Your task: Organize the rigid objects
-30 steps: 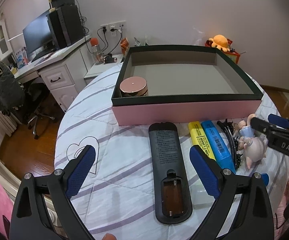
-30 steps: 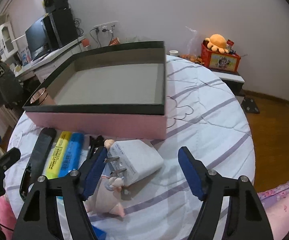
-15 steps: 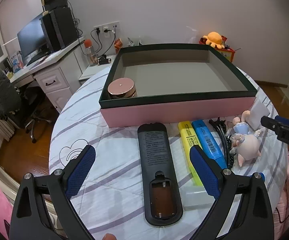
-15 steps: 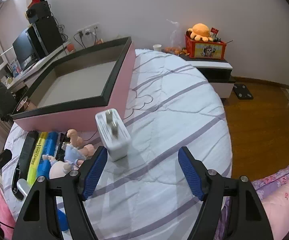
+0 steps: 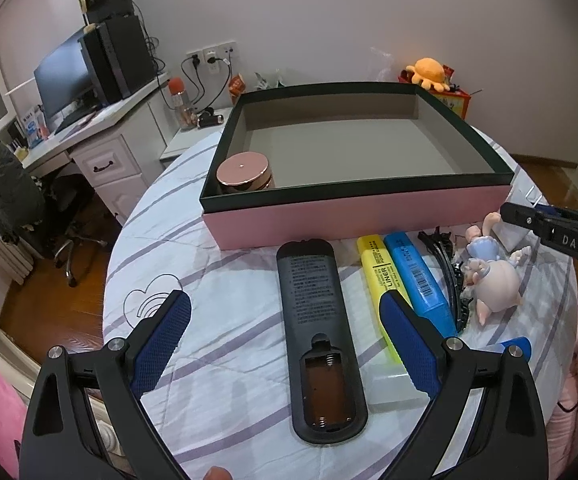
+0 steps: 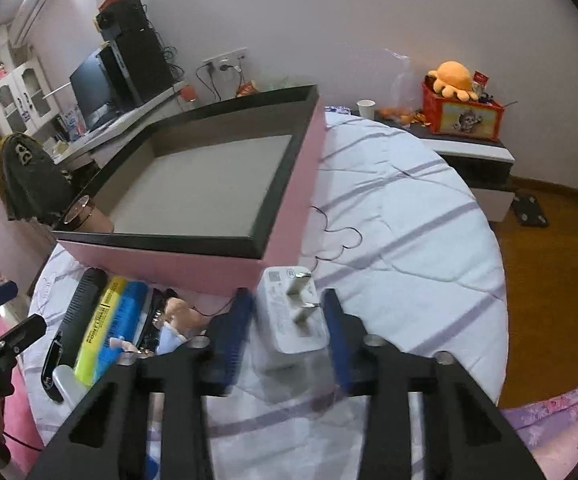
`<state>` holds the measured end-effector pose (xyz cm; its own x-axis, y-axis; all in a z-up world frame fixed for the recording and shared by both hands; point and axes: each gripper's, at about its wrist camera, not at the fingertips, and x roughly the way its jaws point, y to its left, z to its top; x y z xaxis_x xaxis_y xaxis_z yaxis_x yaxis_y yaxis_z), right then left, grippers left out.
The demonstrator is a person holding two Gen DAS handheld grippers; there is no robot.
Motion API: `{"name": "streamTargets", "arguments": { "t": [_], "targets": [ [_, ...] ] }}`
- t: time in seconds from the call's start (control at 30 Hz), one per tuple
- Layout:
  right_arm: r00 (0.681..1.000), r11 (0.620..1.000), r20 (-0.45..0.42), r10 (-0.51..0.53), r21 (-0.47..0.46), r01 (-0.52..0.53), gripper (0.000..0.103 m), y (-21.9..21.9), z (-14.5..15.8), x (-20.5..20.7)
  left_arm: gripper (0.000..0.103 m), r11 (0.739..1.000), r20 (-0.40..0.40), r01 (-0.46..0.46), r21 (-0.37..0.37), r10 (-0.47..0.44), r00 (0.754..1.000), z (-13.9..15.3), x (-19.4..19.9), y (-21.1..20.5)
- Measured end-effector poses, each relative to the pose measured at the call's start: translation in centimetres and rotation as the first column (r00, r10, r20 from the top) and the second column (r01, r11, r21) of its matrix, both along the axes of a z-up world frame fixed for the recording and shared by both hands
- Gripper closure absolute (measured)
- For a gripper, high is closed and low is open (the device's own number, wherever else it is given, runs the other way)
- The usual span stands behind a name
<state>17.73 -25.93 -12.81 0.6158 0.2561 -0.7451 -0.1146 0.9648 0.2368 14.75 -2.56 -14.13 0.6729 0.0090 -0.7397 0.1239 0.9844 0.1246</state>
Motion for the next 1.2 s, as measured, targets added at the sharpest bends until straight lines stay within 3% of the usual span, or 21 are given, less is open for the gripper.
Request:
{"name": "streamTargets", "arguments": {
  "t": [0.1, 0.17, 0.3, 0.43, 0.5, 0.57, 0.6, 0.67, 0.77, 0.87, 1.2],
  "targets": [
    [1.0, 0.999, 0.014, 0.026, -0.037, -0.025, 0.079, 0.7, 0.2, -0.4, 0.006, 1.0, 0.001, -0.005, -0.003, 0.005, 1.0, 0.1, -0.1, 0.2],
    [0.999, 0.988, 0.034, 0.032, -0.15, -0.027, 0.08, 1.6, 0.7, -1.2, 0.006, 1.0, 0.004, -0.005, -0.008, 0.005, 1.0, 0.2, -0.3, 0.3],
    [0.994, 0.902, 0.063, 0.084, -0.429, -0.049, 0.079, 3.6, 0.8, -2.9, 0.006, 1.0, 0.007, 0.004, -0.018, -0.004, 1.0, 0.5, -0.8, 0.2],
    [0.989, 0.855, 0.048, 0.137, -0.511, -0.093, 0.078, 4.6, 0.5, -4.6, 0.006, 1.0, 0.01, 0.015, -0.024, -0.015, 1.0, 0.7, -1.4, 0.0],
    [0.992, 0.887, 0.03, 0.122, -0.453, -0.095, 0.071, 4.2, 0.8, -5.2, 0.006, 1.0, 0.014, 0.02, -0.021, -0.02, 1.0, 0.9, -1.8, -0.1],
    [0.993, 0.938, 0.017, 0.116, -0.332, -0.104, 0.068, 3.4, 1.3, -6.0, 0.003, 1.0, 0.018, 0.022, -0.022, -0.021, 1.0, 1.0, -2.0, -0.2],
    [0.994, 0.95, -0.001, 0.111, -0.295, -0.106, 0.061, 3.2, 1.3, -6.3, 0.003, 0.999, 0.02, 0.023, -0.023, -0.022, 1.0, 1.1, -2.2, -0.3],
    [0.997, 0.958, 0.008, 0.076, -0.279, -0.07, 0.054, 2.8, 1.4, -6.9, 0.002, 0.999, 0.025, 0.029, -0.029, -0.029, 0.999, 1.3, -2.5, -0.4],
    [1.0, 0.977, 0.019, -0.015, -0.214, 0.019, 0.054, 1.5, 0.9, -7.4, 0.002, 0.999, 0.032, 0.036, -0.033, -0.035, 0.999, 1.5, -2.9, -0.7],
    [0.999, 0.99, 0.001, -0.041, -0.135, 0.04, 0.053, 1.0, 0.1, -6.8, 0.002, 0.999, 0.032, 0.036, -0.023, -0.035, 0.999, 1.6, -3.0, -0.8],
    [0.993, 0.987, -0.036, -0.113, -0.121, 0.107, 0.042, 2.5, -0.3, -4.3, 0.002, 1.0, 0.027, 0.021, -0.023, -0.02, 0.999, 1.7, -2.2, -0.2]
  ]
}}
